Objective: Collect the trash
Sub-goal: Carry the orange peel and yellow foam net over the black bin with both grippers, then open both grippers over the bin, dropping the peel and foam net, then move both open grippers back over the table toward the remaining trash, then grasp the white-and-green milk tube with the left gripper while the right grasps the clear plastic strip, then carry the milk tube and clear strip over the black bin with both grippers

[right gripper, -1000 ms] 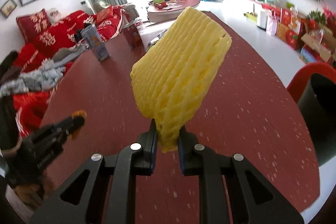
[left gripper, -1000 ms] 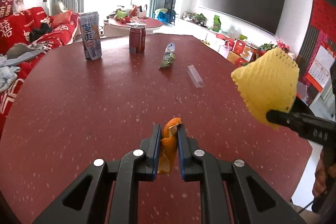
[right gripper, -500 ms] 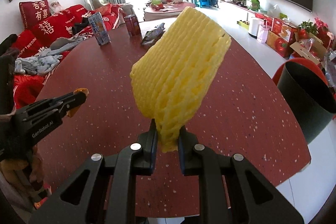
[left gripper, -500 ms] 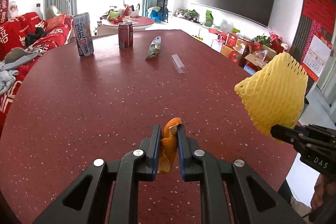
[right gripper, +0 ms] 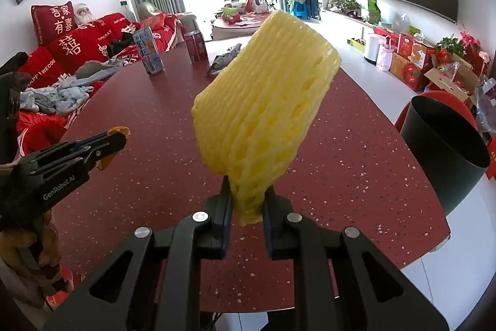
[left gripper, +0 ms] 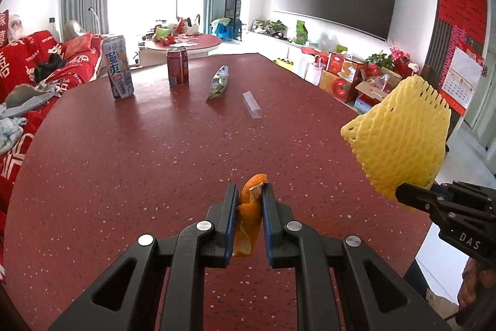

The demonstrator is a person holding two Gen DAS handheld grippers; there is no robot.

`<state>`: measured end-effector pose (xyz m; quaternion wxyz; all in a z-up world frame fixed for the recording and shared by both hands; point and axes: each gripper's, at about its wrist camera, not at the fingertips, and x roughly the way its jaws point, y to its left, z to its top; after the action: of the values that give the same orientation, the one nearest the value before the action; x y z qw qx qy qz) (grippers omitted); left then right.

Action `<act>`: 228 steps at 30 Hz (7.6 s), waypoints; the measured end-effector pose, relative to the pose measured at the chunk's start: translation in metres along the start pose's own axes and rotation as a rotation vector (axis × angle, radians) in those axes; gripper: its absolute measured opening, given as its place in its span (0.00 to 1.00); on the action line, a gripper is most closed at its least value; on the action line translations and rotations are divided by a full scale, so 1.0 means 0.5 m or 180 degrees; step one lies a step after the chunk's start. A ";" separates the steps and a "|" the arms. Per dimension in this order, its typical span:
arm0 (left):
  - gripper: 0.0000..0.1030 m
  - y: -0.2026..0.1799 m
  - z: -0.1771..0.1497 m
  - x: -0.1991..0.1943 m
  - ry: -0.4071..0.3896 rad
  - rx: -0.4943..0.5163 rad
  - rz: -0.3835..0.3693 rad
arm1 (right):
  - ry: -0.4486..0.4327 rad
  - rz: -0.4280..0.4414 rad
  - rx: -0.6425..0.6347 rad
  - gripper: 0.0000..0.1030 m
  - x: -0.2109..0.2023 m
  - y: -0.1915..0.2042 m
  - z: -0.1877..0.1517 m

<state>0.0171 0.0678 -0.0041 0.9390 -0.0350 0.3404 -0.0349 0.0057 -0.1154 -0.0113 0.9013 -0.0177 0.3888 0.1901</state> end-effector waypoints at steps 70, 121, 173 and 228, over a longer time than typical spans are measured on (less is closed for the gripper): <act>1.00 -0.757 0.259 0.326 0.0476 0.1460 -0.1303 | -0.0229 -0.0892 0.0976 0.18 -0.126 -0.550 0.017; 1.00 -0.048 0.170 0.104 0.0054 0.0140 -0.0009 | 0.0076 -0.0209 0.0644 1.00 -0.026 -0.261 0.142; 1.00 0.162 0.375 0.495 0.0504 -0.0323 0.0128 | 0.0476 0.0247 0.0210 0.89 0.324 0.006 0.266; 1.00 0.076 0.026 0.034 0.0182 -0.0294 0.0037 | 0.0419 0.0560 0.0467 0.07 0.150 -0.009 0.132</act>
<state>0.0400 0.1045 -0.0084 0.9264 -0.0754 0.3686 -0.0147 0.0999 -0.0832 -0.0187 0.8526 0.0699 0.4600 0.2379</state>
